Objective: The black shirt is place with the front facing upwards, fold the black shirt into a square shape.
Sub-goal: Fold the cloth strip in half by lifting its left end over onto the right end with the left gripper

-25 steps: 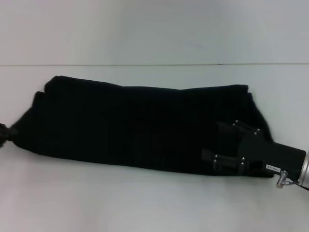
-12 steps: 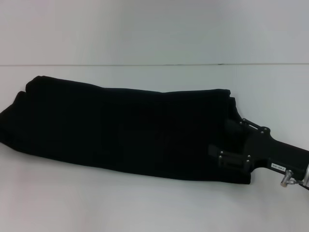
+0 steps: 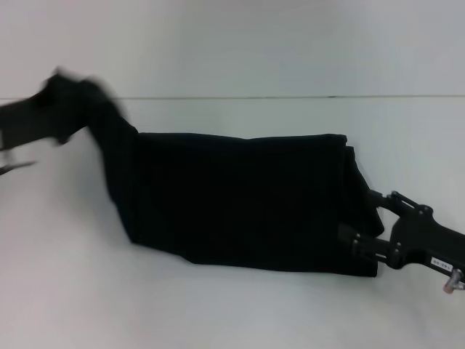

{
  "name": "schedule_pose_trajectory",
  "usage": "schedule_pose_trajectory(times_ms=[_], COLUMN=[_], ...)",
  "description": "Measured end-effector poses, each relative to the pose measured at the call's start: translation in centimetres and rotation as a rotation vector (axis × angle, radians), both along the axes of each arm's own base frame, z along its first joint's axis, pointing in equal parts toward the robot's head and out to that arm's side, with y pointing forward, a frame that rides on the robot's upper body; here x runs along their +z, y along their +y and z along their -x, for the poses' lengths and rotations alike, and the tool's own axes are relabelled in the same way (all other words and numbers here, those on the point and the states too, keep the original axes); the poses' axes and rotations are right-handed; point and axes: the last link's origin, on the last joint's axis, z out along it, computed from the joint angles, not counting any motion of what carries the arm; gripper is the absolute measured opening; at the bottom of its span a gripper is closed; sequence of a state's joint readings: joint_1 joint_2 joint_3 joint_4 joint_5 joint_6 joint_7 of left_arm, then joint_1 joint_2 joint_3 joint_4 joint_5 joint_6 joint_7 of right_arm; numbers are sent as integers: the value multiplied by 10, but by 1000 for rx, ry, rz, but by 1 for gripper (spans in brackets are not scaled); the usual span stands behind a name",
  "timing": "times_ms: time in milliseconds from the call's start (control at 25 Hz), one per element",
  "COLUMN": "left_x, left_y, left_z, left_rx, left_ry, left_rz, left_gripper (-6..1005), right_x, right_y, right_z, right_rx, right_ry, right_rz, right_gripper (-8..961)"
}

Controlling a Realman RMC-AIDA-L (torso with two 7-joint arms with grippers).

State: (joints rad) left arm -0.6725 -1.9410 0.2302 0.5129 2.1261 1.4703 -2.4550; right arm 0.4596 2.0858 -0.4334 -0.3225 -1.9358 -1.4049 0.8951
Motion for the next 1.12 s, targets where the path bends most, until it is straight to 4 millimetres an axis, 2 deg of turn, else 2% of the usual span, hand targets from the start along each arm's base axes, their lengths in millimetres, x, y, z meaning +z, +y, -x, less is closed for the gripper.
schedule_pose_trajectory(times_ms=[160, 240, 280, 320, 360, 440, 480, 520, 600, 760, 920, 1120], left_x=[-33, -54, -67, -92, -92, -120, -139, -145, -169, -193, -192, -192], left_y=[28, 35, 36, 33, 33, 23, 13, 10, -7, -31, -35, -35], left_z=[-70, -99, -113, -132, -132, -147, -150, -150, -146, -130, -124, -126], left_rx=[-184, -254, -286, -330, -330, -370, -385, -389, -386, -353, -342, -359], left_ry=[7, 24, 32, 41, 41, 46, 42, 38, 14, -13, -30, -25], left_rz=[68, 108, 129, 169, 169, 219, 259, 272, 329, 373, 365, 362], left_gripper=[34, 34, 34, 34, 34, 34, 34, 34, 33, 33, 33, 33], right_x=[1, 1, 1, 1, 1, 1, 2, 2, 1, -3, -9, -19], right_y=[-9, -13, -16, -18, -20, -23, -24, -24, -24, -16, -1, 27], right_z=[-8, -12, -14, -16, -18, -21, -22, -22, -23, -22, -18, -6], right_rx=[-27, -41, -49, -56, -63, -75, -82, -85, -96, -127, -152, -166], right_ry=[4, 5, 6, 6, 7, 9, 10, 11, 15, 5, -18, -74], right_rz=[-3, -3, -3, -4, -5, -8, -10, -10, -10, -9, -13, -18], right_gripper=[941, 941, 941, 941, 941, 941, 941, 941, 940, 940, 941, 940])
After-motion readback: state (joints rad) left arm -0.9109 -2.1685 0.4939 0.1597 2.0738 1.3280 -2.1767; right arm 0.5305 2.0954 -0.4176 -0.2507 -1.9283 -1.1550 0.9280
